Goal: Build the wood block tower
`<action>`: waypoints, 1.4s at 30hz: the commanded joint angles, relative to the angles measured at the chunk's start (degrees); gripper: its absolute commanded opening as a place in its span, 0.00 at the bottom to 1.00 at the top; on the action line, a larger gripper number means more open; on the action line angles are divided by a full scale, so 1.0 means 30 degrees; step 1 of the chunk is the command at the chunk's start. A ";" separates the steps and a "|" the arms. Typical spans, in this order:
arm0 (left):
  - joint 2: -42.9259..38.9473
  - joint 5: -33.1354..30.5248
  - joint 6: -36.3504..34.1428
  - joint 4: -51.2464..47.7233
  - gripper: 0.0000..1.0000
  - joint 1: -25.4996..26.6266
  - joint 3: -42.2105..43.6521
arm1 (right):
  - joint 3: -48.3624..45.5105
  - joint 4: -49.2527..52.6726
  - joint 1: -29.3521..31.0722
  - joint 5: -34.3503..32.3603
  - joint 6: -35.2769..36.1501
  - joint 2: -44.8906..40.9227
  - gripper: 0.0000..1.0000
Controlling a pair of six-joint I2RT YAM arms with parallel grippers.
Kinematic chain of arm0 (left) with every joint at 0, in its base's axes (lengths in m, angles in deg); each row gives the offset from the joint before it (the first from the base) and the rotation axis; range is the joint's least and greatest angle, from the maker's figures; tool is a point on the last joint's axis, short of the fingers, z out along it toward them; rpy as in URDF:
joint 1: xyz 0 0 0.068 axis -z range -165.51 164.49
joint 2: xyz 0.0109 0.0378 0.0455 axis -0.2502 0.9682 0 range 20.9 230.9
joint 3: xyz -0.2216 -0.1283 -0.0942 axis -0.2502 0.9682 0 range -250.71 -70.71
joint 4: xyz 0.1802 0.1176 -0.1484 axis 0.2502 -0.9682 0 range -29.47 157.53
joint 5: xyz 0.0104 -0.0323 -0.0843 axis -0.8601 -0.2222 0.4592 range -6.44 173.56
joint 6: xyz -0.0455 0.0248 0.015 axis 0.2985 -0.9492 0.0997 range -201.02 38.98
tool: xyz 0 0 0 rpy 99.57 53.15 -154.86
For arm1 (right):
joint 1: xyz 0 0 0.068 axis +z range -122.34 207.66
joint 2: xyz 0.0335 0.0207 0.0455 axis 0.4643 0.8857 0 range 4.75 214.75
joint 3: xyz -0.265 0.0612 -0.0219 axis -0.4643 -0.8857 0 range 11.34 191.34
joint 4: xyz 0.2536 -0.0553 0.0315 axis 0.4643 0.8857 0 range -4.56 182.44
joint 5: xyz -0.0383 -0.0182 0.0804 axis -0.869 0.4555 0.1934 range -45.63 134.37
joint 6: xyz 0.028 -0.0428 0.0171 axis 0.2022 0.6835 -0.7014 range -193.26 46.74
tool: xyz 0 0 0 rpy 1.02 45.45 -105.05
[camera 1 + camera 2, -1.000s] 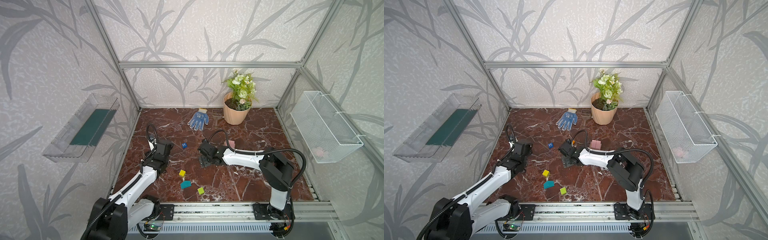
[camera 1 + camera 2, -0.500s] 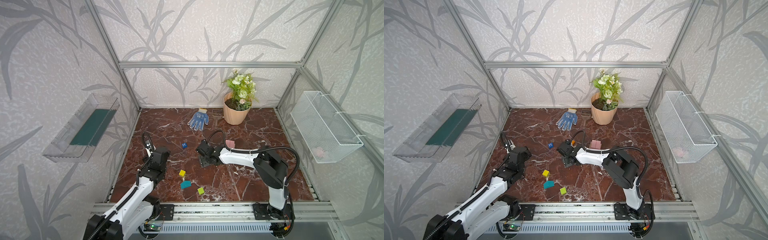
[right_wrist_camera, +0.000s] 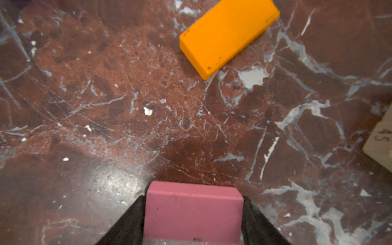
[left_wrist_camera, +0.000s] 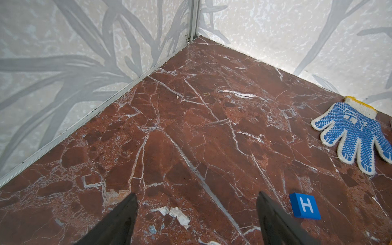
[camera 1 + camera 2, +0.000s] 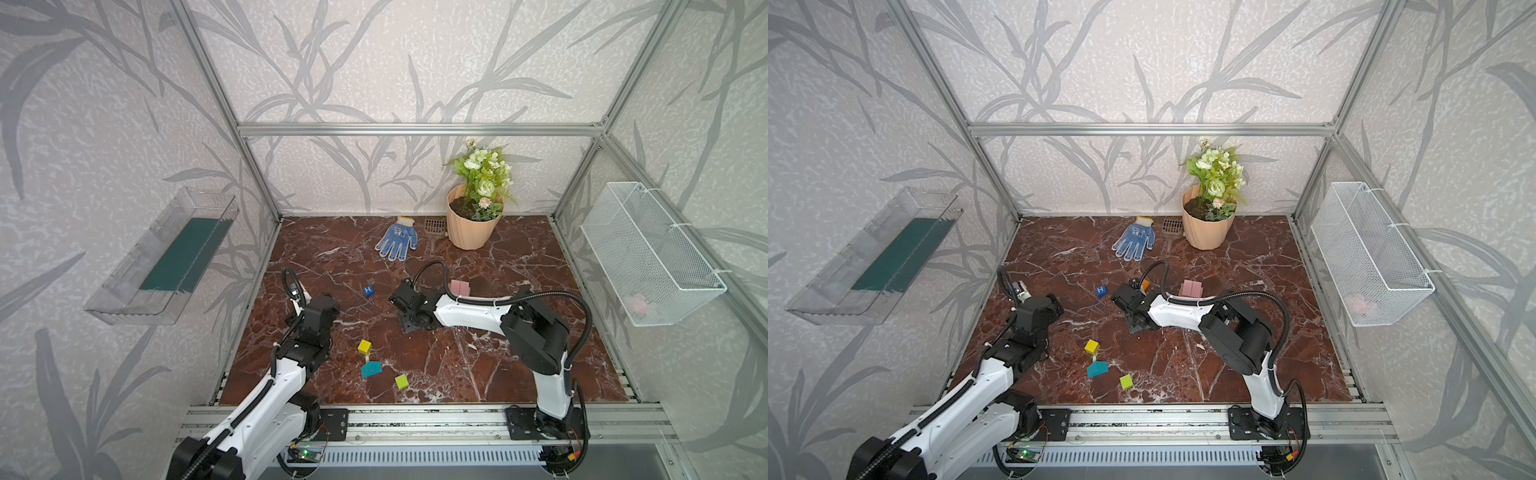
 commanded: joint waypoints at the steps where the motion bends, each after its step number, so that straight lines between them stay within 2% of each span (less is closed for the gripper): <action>1: 0.0096 -0.0020 0.0140 0.0199 0.87 -0.0078 -0.0149 | 0.0532 0.0554 -0.0054 -0.0332 -0.0425 0.0356 0.64; 7: 0.0193 0.0101 0.0071 0.0235 0.87 -0.0055 -0.0177 | 0.0688 0.0655 -0.0076 -0.0389 -0.0619 0.0374 0.57; 11: 0.0214 0.0133 0.0062 0.0257 0.87 -0.0076 -0.0175 | 0.0157 0.0641 -0.0066 -0.1078 -0.0850 -0.0658 0.52; 21: 0.0222 0.0240 0.0025 0.0286 0.86 -0.0058 -0.0172 | -0.3421 0.0410 -0.0917 -0.4282 -0.1898 -0.6759 0.45; 29: 0.0079 0.0530 -0.0162 0.0490 0.86 -0.0049 -0.0070 | -0.6543 -0.0911 -0.3882 -0.4581 -0.2031 -1.0487 0.42; 35: 0.0105 0.0570 -0.0225 0.0550 0.86 -0.0049 -0.0056 | -0.6858 -0.0881 -0.5693 -0.4550 -0.2122 -1.0836 0.41; 42: 0.0085 0.0597 -0.0216 0.0546 0.86 -0.0050 -0.0068 | -0.5391 -0.0277 -0.6704 -0.4125 -0.1785 -0.8865 0.41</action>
